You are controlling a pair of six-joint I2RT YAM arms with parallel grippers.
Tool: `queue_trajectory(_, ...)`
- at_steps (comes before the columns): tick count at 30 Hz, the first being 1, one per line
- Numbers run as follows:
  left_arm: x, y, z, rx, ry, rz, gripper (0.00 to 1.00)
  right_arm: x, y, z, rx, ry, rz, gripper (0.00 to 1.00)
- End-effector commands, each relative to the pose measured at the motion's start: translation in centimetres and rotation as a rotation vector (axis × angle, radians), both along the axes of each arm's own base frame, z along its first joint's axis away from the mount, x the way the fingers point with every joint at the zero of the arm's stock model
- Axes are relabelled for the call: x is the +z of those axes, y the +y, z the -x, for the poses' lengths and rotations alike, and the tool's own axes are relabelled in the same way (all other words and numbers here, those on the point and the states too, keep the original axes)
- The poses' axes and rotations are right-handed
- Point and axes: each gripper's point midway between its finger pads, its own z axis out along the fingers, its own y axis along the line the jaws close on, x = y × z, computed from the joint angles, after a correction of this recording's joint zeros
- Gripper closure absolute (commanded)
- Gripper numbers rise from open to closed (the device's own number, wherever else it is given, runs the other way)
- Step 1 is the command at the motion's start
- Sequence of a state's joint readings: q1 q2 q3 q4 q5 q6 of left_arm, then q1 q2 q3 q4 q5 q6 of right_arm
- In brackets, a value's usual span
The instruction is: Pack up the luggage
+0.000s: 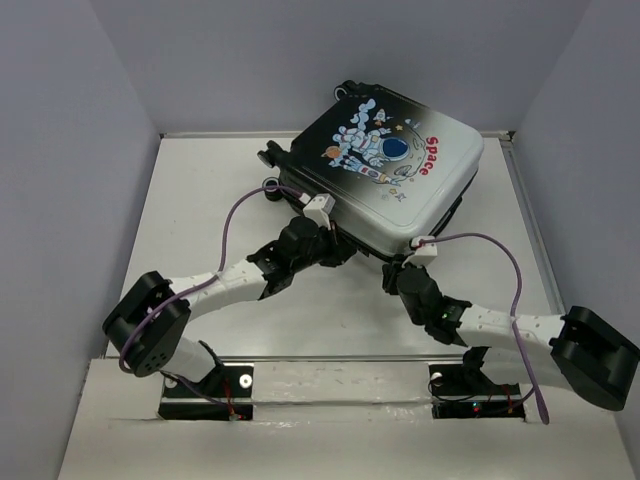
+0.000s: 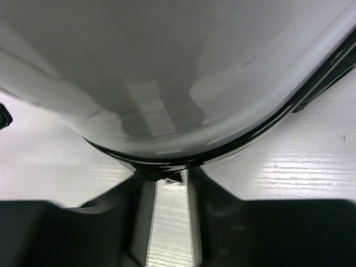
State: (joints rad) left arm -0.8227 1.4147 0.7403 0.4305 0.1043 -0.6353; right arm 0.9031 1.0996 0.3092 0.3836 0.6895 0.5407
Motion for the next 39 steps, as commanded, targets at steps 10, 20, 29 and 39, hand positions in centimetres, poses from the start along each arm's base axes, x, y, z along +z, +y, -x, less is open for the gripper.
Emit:
queue_trajectory(10, 4.7, -3.0, -4.1, 0.031, -0.119, 0.075, 0.94, 7.5, -0.4, -1.4, -0.066, -0.264, -0.278, 0.93)
queue_trajectory(20, 7.9, -7.1, -5.4, -0.08, -0.131, 0.109, 0.94, 8.6, 11.5, 2.0, 0.322, -0.222, -0.277, 0.93)
queue_trajectory(29, 11.5, -2.8, -6.2, -0.035, -0.157, 0.0, 0.89, 11.0, 14.1, -0.2, 0.296, -0.419, -0.376, 0.93)
queue_trajectory(39, 16.1, 10.9, -11.4, 0.235, -0.093, 0.279, 0.2, 6.8, 11.1, 1.9, 0.315, -0.24, -0.305, 0.93)
